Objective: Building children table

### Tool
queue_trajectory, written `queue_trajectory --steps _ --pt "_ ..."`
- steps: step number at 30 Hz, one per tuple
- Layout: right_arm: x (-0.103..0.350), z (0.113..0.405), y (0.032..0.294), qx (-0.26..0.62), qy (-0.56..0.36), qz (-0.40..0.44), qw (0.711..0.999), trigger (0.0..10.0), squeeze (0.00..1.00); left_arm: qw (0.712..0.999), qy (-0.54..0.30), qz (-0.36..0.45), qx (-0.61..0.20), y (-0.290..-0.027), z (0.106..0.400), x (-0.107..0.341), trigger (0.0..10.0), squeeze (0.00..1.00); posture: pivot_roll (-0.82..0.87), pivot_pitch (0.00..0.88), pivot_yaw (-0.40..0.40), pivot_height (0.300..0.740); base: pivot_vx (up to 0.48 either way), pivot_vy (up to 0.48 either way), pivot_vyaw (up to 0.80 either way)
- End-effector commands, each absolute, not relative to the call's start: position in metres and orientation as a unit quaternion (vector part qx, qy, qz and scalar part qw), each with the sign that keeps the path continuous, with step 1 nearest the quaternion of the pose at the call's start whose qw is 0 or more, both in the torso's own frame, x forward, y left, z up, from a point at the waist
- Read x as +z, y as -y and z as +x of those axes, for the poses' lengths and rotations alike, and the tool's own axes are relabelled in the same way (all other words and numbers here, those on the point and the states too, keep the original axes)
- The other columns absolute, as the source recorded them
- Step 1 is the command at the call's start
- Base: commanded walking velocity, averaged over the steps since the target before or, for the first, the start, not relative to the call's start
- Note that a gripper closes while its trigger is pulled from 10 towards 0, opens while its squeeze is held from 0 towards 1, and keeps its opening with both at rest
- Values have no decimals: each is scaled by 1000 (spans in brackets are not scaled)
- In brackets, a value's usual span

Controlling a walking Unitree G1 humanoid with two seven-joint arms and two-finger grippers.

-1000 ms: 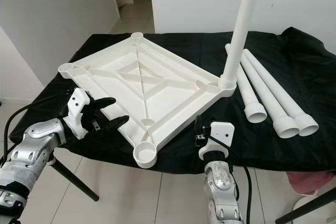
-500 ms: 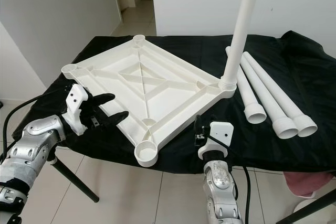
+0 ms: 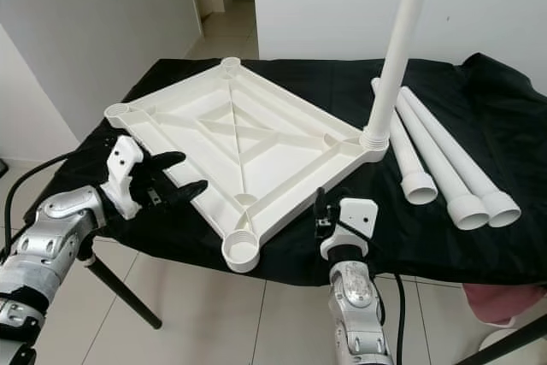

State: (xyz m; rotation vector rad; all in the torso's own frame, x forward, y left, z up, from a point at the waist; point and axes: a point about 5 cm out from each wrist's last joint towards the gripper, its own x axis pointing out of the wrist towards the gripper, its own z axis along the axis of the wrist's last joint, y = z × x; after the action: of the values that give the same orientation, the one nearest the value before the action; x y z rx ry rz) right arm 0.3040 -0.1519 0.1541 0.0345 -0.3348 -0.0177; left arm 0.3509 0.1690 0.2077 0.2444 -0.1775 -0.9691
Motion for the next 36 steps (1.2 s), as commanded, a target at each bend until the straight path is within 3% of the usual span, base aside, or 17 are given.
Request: queue_trajectory --steps 1,2,3,5,6,9,10,11,15,16,25,36 --pt "152 304 148 -4 166 25 986 10000 0 864 74 118 -485 -172 350 207 10000 0 33 122 92 740 0 0 0" --pt "152 304 148 -4 166 25 986 10000 0 864 74 118 -485 -172 350 207 10000 0 33 122 92 740 0 0 0" --pt "152 304 148 -4 166 25 986 10000 0 867 72 114 -480 -172 351 207 10000 1000 32 124 92 740 0 0 0" --pt "152 304 150 -6 167 24 986 10000 0 866 69 121 -481 -171 351 206 10000 1000 32 124 93 740 0 0 0" --pt "152 304 150 -7 167 24 986 10000 0 862 69 127 -487 -170 350 205 10000 475 30 125 94 740 0 0 0" --pt "152 304 151 -8 166 24 986 10000 0 857 70 132 -493 -168 349 204 10000 475 30 126 94 740 0 0 0" --pt "152 304 151 -8 167 23 986 10000 0 859 73 122 -492 -168 349 205 10000 0 29 126 95 740 0 0 0" --pt "152 304 151 -8 166 23 986 10000 0 860 78 115 -491 -169 350 207 0 0 28 126 95 740 0 0 0" --pt "152 304 151 -10 166 24 986 10000 0 863 80 114 -486 -169 351 209 0 0 28 125 95 740 0 0 0" --pt "152 304 151 -9 166 24 986 10000 0 862 76 125 -486 -169 352 208 10000 0 28 124 96 740 0 0 0" --pt "152 304 152 -11 167 24 986 10000 0 865 75 120 -482 -169 353 208 10000 0 27 120 95 740 0 0 0" --pt "152 305 150 -10 168 25 985 10000 0 893 74 84 -436 -173 362 212 10000 0 28 115 96 740 0 0 0"
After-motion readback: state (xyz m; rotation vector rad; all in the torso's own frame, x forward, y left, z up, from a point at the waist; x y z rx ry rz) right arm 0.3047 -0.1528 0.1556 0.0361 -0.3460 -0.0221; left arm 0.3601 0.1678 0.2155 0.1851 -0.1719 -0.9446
